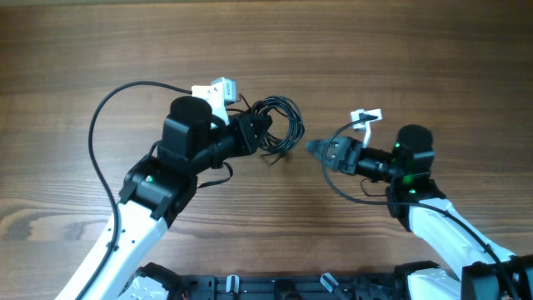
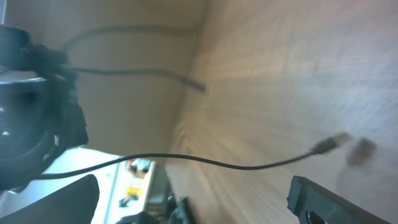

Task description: Untangle cables

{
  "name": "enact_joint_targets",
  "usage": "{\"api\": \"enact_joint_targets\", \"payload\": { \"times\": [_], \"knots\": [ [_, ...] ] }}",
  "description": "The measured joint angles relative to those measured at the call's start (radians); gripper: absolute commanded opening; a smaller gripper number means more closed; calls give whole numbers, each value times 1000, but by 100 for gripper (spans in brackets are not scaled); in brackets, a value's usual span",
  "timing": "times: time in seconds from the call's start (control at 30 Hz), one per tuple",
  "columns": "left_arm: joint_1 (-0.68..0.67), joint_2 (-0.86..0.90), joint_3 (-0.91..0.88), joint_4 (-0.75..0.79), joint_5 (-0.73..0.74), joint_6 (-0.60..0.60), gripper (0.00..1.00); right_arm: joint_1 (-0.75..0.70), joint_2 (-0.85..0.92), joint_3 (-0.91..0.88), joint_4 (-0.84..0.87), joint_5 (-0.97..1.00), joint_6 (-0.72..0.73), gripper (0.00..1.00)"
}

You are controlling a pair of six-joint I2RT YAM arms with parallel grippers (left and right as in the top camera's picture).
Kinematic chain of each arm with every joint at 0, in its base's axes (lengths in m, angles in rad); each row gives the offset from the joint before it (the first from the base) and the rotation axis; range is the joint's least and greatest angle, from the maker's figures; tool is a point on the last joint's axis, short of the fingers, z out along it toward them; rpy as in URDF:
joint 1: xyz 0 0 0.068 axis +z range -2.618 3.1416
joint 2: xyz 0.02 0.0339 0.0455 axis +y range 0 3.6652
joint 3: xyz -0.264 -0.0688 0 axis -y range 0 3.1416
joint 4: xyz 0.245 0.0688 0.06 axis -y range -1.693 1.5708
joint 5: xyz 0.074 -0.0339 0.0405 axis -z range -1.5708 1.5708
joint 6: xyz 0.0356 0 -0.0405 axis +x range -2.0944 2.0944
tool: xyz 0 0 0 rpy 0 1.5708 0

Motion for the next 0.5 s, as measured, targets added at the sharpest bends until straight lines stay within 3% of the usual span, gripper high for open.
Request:
{"api": "enact_joint_targets", "payload": {
  "times": [0.2, 0.37, 0.5],
  "knots": [
    [0, -27, 0, -9, -67, 26, 4, 90, 0, 0, 6, 35, 220, 100],
    [0, -27, 0, -45, -144, -23, 4, 127, 0, 0, 17, 80, 116, 100],
    [0, -27, 0, -106, -135, 71, 4, 121, 0, 0, 52, 90, 9, 99]
  ]
}}
